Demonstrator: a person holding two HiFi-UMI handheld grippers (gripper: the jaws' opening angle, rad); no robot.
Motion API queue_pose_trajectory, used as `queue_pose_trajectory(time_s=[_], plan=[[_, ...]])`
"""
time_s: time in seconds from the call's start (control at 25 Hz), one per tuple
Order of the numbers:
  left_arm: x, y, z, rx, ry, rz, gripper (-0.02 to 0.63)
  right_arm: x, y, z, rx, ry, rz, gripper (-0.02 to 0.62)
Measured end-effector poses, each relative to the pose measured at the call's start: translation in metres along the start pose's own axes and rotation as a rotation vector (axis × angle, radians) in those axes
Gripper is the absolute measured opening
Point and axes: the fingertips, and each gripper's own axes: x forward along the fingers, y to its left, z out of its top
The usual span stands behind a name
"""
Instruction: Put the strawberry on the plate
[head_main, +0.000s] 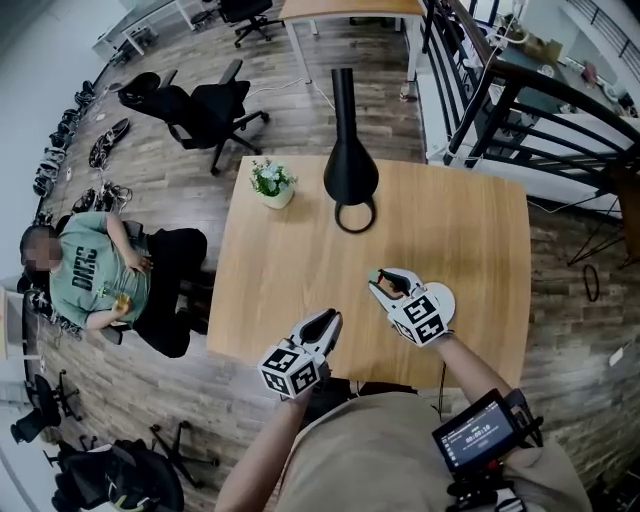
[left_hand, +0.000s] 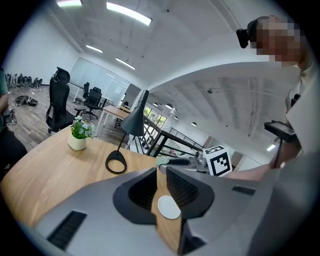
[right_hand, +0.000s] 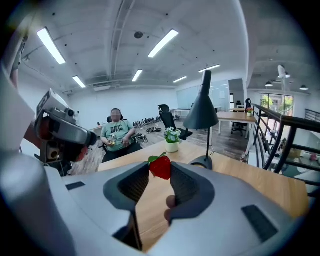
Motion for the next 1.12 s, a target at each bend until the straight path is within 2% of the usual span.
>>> queue_pose_trajectory(time_s=[0.44,0.84,1.12], plan=[[0.029,-0.035,0.003,0.022,-0.01,-0.069,0.044,-0.095,-0.025,0.04,-0.042,-0.12,-0.097,0.14],[0.052,-0.064,0.007,0.067,0.017,-0.139,0.043,-0.166,-0.052,0.045,-0.039,-0.174,-0.229,0.14],[0.072,-0.081,0.008,0.098,0.046,-0.181,0.044,-0.197,-0.069,0.027,-0.021,-0.171,-0.31,0.14]])
